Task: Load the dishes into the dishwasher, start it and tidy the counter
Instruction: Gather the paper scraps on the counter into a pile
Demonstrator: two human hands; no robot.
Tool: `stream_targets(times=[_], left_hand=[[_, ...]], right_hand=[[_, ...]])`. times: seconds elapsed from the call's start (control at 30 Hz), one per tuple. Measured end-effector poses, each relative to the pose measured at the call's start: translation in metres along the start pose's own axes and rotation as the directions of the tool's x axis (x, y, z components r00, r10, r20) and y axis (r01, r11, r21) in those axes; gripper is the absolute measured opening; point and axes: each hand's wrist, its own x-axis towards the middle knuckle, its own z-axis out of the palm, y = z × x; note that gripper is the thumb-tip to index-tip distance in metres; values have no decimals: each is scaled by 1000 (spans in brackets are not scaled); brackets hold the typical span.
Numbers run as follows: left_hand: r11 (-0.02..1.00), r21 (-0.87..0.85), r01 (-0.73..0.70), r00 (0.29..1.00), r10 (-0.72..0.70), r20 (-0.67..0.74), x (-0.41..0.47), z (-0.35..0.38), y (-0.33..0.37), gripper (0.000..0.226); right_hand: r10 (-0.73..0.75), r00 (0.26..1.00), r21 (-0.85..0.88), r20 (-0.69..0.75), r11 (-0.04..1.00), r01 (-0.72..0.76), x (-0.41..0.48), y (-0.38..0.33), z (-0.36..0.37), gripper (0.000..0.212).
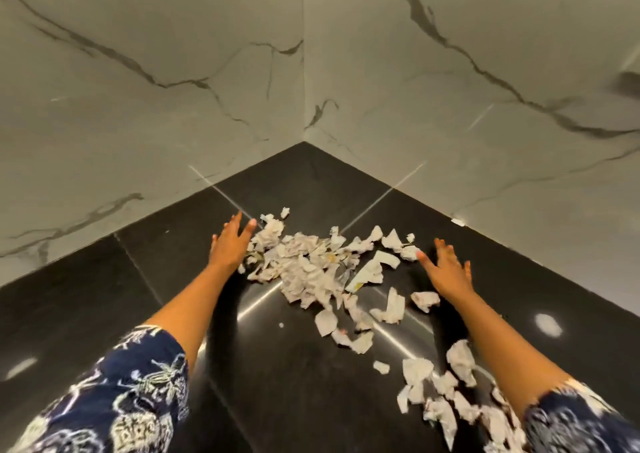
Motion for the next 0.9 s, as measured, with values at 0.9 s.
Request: stream_targets(times=[0.9], left_hand=[[627, 250, -738, 658, 584, 476, 13, 78, 78, 80]], right_hand=[[-467, 858, -80, 212, 867, 492, 33, 37, -28, 85]])
